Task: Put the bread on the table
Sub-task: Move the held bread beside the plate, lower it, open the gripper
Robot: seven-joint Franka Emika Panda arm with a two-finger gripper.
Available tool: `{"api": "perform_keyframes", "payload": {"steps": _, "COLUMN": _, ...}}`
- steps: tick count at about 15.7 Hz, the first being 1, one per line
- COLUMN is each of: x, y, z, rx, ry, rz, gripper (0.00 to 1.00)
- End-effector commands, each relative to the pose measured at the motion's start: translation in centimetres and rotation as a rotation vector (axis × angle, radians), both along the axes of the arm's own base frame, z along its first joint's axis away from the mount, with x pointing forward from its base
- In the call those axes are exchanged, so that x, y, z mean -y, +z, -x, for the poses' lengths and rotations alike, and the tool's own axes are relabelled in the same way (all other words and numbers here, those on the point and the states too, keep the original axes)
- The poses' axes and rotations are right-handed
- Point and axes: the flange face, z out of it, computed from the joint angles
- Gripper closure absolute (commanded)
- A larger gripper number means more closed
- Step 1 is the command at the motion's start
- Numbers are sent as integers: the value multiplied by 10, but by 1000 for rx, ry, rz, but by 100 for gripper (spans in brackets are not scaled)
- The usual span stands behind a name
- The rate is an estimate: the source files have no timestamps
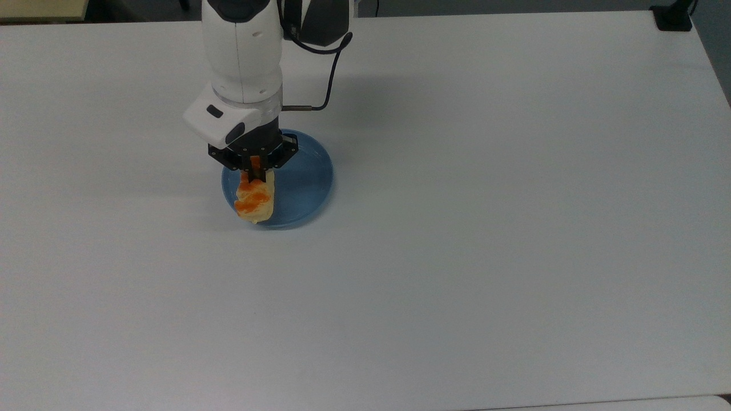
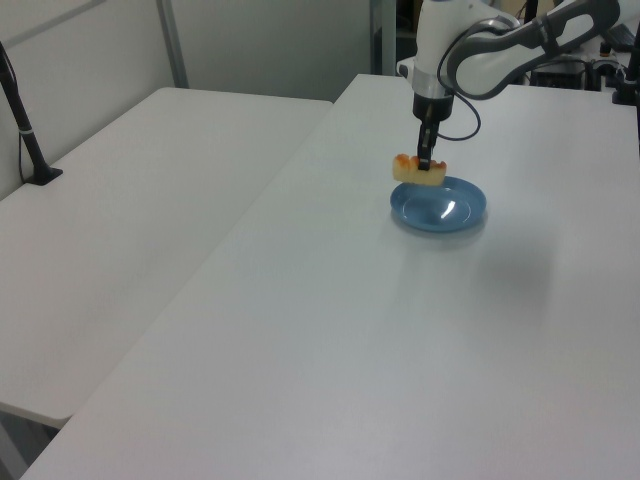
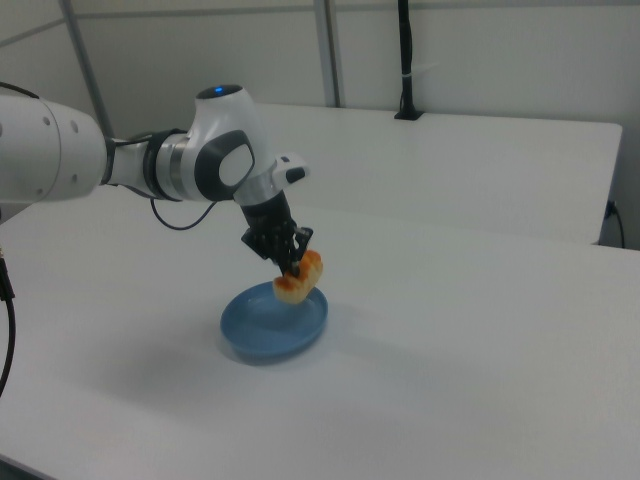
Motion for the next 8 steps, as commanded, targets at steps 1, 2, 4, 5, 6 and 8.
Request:
{"api": "perform_keyframes", "payload": {"steps": 1, "x": 4, "y": 25, "z": -34, "rx": 65, "ry": -5, "rz": 5, "gripper": 86}}
{"api": "perform_keyframes", "payload": {"steps": 2, "x": 6, "y": 24, "z": -43, "rx": 75, "ry": -6, "rz": 4, "gripper": 87}}
{"api": "perform_keyframes", "payload": {"steps": 4, "x": 7, "y": 14, "z": -59, "rx": 81, "ry": -1, "rz": 11, "gripper": 87}}
{"api": "perform_keyframes", "payload": {"steps": 5, "x": 6, "y": 14, "z": -66, "rx": 93, "ry": 0, "rz": 10, "gripper": 87}}
{"api": "perform_keyframes", "payload": {"steps": 6, "x": 6, "y": 7, "z": -73, "rx": 98, "ry": 0, "rz": 6, "gripper": 87}}
{"api": "perform_keyframes", "payload": {"steps": 8, "x": 4, "y": -3, "z": -88, "rx": 127, "ry": 5, "rz": -1, "gripper": 88}}
